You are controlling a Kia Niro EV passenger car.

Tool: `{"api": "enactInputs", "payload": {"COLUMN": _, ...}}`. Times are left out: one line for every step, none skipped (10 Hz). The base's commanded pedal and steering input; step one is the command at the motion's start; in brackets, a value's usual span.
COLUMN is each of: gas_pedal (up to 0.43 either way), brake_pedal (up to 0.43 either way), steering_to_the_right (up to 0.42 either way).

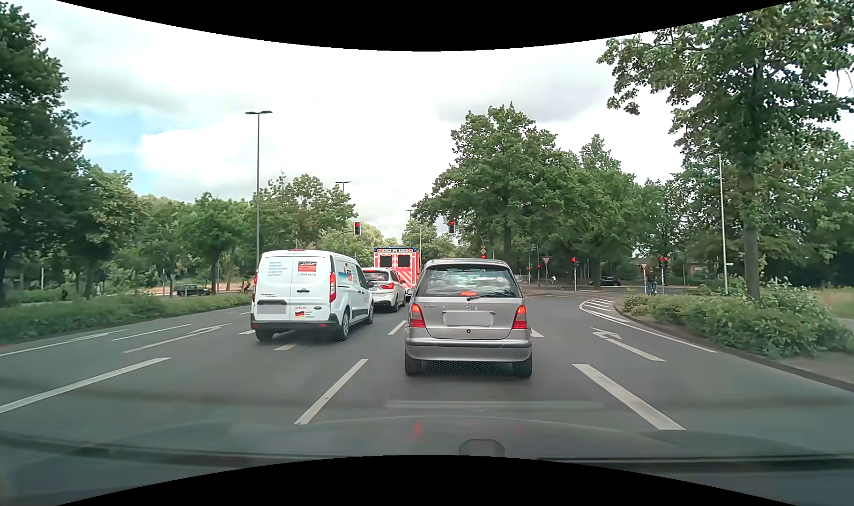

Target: Follow the waypoints while adhering to traffic rules and regulations

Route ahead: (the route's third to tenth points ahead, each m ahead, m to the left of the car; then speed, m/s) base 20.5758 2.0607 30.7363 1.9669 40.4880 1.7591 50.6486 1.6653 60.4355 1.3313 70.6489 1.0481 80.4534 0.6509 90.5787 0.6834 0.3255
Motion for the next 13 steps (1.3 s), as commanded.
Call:
{"api": "enactInputs", "payload": {"gas_pedal": 0.0, "brake_pedal": 0.165, "steering_to_the_right": -0.007}}
{"api": "enactInputs", "payload": {"gas_pedal": 0.0, "brake_pedal": 0.165, "steering_to_the_right": -0.007}}
{"api": "enactInputs", "payload": {"gas_pedal": 0.0, "brake_pedal": 0.171, "steering_to_the_right": -0.007}}
{"api": "enactInputs", "payload": {"gas_pedal": 0.0, "brake_pedal": 0.177, "steering_to_the_right": -0.007}}
{"api": "enactInputs", "payload": {"gas_pedal": 0.0, "brake_pedal": 0.177, "steering_to_the_right": -0.007}}
{"api": "enactInputs", "payload": {"gas_pedal": 0.0, "brake_pedal": 0.177, "steering_to_the_right": -0.007}}
{"api": "enactInputs", "payload": {"gas_pedal": 0.0, "brake_pedal": 0.177, "steering_to_the_right": -0.007}}
{"api": "enactInputs", "payload": {"gas_pedal": 0.0, "brake_pedal": 0.177, "steering_to_the_right": -0.007}}
{"api": "enactInputs", "payload": {"gas_pedal": 0.0, "brake_pedal": 0.177, "steering_to_the_right": -0.007}}
{"api": "enactInputs", "payload": {"gas_pedal": 0.0, "brake_pedal": 0.183, "steering_to_the_right": -0.007}}
{"api": "enactInputs", "payload": {"gas_pedal": 0.0, "brake_pedal": 0.183, "steering_to_the_right": -0.007}}
{"api": "enactInputs", "payload": {"gas_pedal": 0.0, "brake_pedal": 0.189, "steering_to_the_right": -0.007}}
{"api": "enactInputs", "payload": {"gas_pedal": 0.0, "brake_pedal": 0.189, "steering_to_the_right": -0.007}}
